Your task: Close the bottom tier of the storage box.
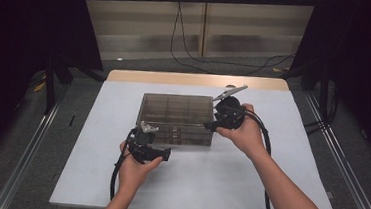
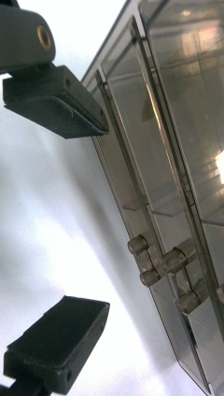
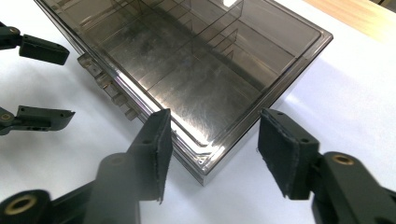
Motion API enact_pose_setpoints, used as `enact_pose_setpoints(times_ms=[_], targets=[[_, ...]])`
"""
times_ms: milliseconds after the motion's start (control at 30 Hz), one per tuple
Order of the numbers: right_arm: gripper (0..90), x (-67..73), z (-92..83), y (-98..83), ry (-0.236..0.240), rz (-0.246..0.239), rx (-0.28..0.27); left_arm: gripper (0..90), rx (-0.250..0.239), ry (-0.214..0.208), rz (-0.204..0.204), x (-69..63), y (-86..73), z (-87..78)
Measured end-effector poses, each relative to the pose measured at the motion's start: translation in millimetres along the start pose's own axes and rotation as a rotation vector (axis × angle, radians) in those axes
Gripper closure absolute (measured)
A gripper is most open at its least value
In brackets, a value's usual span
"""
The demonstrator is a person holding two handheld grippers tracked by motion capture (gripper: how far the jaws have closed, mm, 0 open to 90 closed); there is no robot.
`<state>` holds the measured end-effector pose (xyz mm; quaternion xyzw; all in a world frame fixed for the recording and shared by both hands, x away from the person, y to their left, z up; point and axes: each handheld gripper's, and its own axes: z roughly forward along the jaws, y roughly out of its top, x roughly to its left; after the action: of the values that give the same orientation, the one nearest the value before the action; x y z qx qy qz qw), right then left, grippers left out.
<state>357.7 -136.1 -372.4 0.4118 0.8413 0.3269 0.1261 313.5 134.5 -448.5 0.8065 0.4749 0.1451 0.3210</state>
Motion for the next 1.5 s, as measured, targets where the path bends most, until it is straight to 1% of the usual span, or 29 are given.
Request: enact_pose_setpoints(times_ms=[133, 167, 200, 233, 300, 400, 467, 500, 533, 567, 667, 800, 867, 967, 1033, 1067, 1133, 1167, 1233, 1267, 1300, 1367, 1433, 1500], targets=[[38.4, 1.0, -1.0, -0.2, 0.007, 0.009, -0.006, 10.0, -0.001, -0.002, -0.002, 2.4, -1.4, -2.2], [37.6, 1.1, -1.4, -0.5, 0.010, 0.004, -0.011, 9.5, 0.000, -0.001, -0.003, 3.1, -1.8, -2.4], [36.0, 2.1, -2.4, -0.7, 0.002, 0.008, -0.005, 8.8, -0.001, -0.002, -0.004, 4.1, -2.2, -2.6], [35.2, 1.7, -2.9, -1.2, -0.002, -0.002, -0.007, 8.3, 0.000, -0.008, -0.005, 5.2, -2.6, -2.8], [33.9, 1.7, -4.1, -3.5, 0.007, 0.004, -0.021, 7.7, -0.007, -0.008, -0.008, 6.6, -3.9, -4.4], [31.0, 1.0, -6.6, -6.6, 0.014, 0.006, -0.023, 7.0, -0.014, -0.019, -0.010, 10.1, -6.0, -7.1], [28.3, 0.1, -7.5, -8.4, 0.011, 0.015, -0.026, 6.9, -0.014, -0.016, -0.011, 12.5, -7.7, -8.5], [28.1, -0.4, -7.7, -9.5, 0.012, 0.023, -0.028, 6.7, -0.015, -0.021, -0.016, 13.8, -8.6, -9.0], [27.5, -1.4, -7.6, -10.7, 0.012, 0.018, -0.030, 6.5, -0.016, -0.024, -0.020, 14.9, -9.4, -9.5], [27.1, -1.9, -7.4, -12.2, 0.011, 0.024, -0.032, 6.5, -0.016, -0.019, -0.019, 16.1, -10.0, -10.0], [25.0, -3.6, -7.3, -15.6, 0.014, 0.022, -0.021, 5.7, -0.023, -0.024, -0.017, 19.5, -11.4, -12.5], [23.0, -4.6, -9.2, -19.3, 0.013, 0.024, -0.029, 5.0, -0.034, -0.026, -0.020, 23.3, -12.9, -15.9], [22.5, -5.0, -10.4, -20.9, 0.024, 0.024, -0.036, 4.8, -0.035, -0.028, -0.022, 25.0, -13.8, -17.4], [21.8, -5.3, -12.4, -23.9, 0.026, 0.025, -0.046, 4.7, -0.030, -0.026, -0.018, 27.9, -15.3, -19.7], [21.0, -5.8, -12.9, -26.7, 0.022, 0.020, -0.042, 4.7, -0.037, -0.027, -0.026, 28.9, -16.4, -20.5], [20.7, -5.7, -13.3, -28.1, 0.017, 0.019, -0.036, 4.7, -0.033, -0.027, -0.021, 30.0, -16.8, -21.4], [20.1, -5.8, -14.2, -30.7, 0.020, 0.022, -0.039, 4.9, -0.038, -0.032, -0.033, 30.7, -18.1, -21.8], [20.0, -6.1, -15.2, -31.8, 0.021, 0.022, -0.043, 5.2, -0.035, -0.034, -0.029, 32.0, -18.7, -22.3], [19.2, -6.0, -16.3, -33.7, 0.031, 0.024, -0.048, 5.3, -0.037, -0.035, -0.035, 33.4, -19.6, -22.7], [18.9, -5.8, -16.7, -34.5, 0.031, 0.018, -0.051, 5.3, -0.031, -0.033, -0.031, 34.4, -20.0, -23.5], [18.6, -5.6, -17.6, -35.2, 0.028, 0.014, -0.048, 5.3, -0.038, -0.032, -0.036, 35.0, -20.6, -23.6], [17.8, -5.5, -18.2, -36.5, 0.030, 0.020, -0.052, 5.3, -0.037, -0.033, -0.041, 36.2, -21.3, -24.2], [17.5, -5.8, -18.6, -37.9, 0.030, 0.018, -0.056, 5.5, -0.033, -0.030, -0.033, 37.6, -22.1, -25.3], [17.3, -5.8, -18.8, -39.7, 0.029, 0.016, -0.054, 5.5, -0.035, -0.030, -0.040, 37.6, -22.7, -25.6]])
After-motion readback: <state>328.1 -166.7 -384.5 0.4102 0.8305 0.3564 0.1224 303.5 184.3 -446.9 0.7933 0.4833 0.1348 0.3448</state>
